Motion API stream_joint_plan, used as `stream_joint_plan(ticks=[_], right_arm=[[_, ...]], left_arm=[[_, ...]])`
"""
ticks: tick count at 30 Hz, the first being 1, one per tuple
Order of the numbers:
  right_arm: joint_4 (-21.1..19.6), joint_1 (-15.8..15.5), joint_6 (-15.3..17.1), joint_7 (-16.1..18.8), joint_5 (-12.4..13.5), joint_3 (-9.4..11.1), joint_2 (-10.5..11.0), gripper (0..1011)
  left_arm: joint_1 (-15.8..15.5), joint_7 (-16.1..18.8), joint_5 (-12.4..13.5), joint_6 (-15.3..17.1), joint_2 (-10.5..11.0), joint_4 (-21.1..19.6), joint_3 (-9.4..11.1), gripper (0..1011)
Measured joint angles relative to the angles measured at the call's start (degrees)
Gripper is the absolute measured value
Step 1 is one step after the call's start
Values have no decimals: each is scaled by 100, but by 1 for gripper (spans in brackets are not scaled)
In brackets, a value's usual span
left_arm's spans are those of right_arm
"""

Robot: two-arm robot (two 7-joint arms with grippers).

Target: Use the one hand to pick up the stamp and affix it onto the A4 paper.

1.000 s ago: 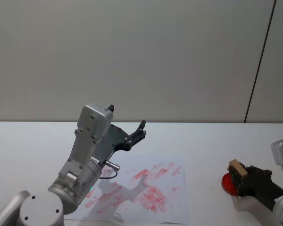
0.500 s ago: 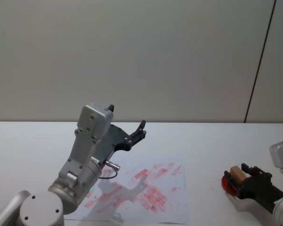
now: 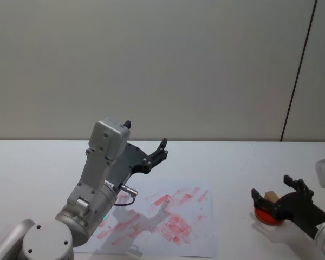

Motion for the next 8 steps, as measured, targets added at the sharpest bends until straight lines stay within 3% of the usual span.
stream_joint_plan(ticks=[8], right_arm=[[-176,-41,-127,-36,34,24,20,1001]], left_arm=[[0,0,0,0,0,0,0,1003]])
